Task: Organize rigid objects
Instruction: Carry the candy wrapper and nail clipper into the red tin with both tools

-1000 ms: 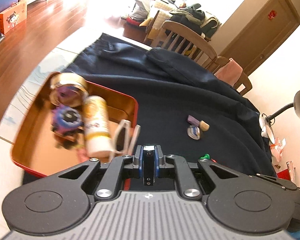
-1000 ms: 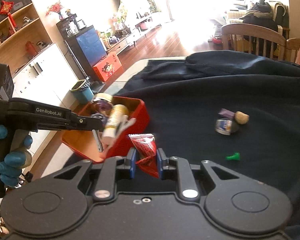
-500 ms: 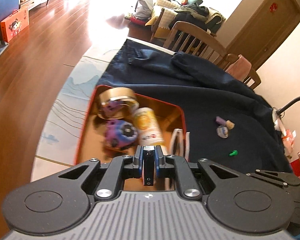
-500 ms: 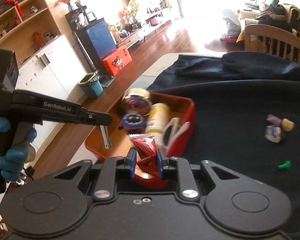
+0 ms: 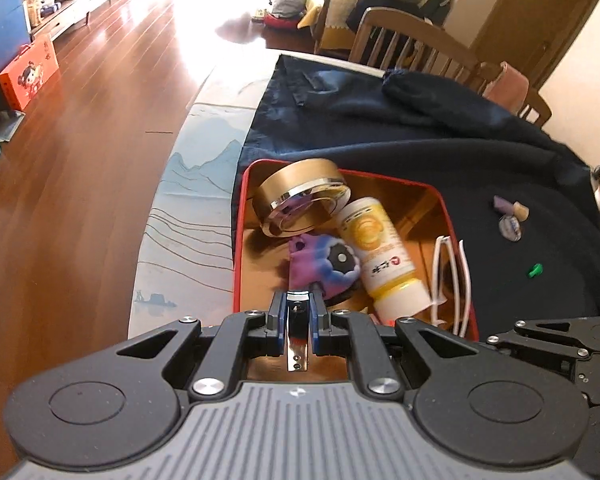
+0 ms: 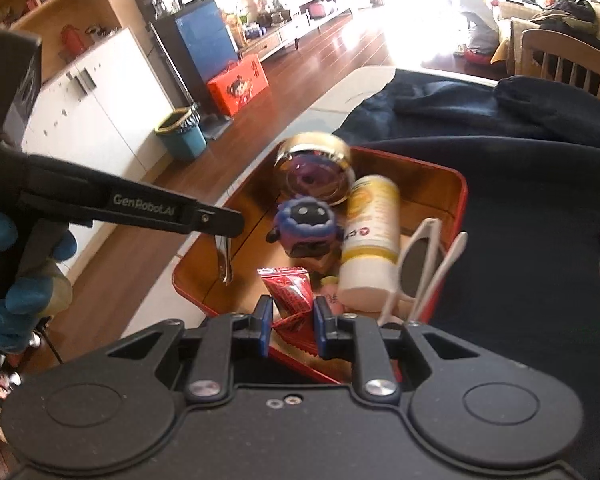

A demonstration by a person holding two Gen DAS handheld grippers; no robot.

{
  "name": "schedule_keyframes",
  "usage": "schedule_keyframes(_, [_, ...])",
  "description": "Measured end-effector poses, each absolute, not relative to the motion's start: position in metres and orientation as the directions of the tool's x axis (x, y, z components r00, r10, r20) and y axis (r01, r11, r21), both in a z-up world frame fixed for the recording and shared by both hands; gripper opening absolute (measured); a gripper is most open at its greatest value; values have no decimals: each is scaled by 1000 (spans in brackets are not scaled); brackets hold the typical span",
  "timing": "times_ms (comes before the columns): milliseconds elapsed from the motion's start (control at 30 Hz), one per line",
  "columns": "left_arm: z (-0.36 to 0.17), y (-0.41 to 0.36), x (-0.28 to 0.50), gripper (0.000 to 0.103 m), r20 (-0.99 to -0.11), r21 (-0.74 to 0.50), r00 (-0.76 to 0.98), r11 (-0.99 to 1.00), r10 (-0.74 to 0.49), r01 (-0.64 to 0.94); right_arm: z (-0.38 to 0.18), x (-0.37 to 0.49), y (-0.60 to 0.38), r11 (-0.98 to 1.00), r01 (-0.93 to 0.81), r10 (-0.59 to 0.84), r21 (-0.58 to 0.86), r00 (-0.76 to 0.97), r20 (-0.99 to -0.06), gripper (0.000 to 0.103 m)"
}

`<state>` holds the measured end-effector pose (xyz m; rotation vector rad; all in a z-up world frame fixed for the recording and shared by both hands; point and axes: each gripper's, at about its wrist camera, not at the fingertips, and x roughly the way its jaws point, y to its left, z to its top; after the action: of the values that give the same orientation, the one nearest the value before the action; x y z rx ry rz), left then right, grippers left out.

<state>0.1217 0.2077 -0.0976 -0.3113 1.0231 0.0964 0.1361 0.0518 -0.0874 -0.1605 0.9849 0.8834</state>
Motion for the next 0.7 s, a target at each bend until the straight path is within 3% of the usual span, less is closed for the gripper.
schedule_keyframes(700, [-130, 213, 153, 11, -882, -173, 469, 954, -40, -244, -114, 141, 73, 695, -679, 501, 237, 220, -837, 23])
